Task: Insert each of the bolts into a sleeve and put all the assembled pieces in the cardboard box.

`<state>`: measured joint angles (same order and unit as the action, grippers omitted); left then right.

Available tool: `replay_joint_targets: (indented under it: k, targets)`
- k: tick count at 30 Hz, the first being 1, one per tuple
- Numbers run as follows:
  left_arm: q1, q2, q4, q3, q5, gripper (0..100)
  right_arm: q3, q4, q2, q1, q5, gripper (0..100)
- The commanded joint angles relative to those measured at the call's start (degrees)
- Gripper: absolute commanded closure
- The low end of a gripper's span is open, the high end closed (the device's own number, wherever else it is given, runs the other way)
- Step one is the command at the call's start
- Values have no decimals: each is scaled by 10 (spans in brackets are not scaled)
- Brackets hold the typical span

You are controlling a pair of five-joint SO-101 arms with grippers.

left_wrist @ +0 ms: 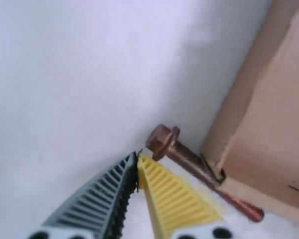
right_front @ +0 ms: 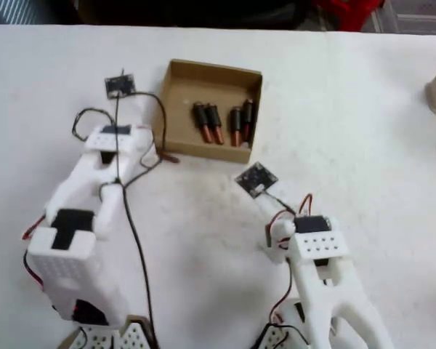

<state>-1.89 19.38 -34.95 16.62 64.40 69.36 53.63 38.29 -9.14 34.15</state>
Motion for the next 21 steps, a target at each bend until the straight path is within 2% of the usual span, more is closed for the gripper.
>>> replay_joint_targets:
  k: [1, 8, 17, 21]
  targets:
    - [5, 8, 12, -69, -6, 978, -4, -7, 13, -5, 8, 981]
    - [5, 73, 7, -154, -7, 977, -4, -7, 13, -5, 8, 981]
    - [19, -50, -176, -163, -10, 976, -4, -7, 13, -5, 8, 981]
    - [44, -68, -185, -118, -47, 976, -4, -7, 13, -5, 8, 981]
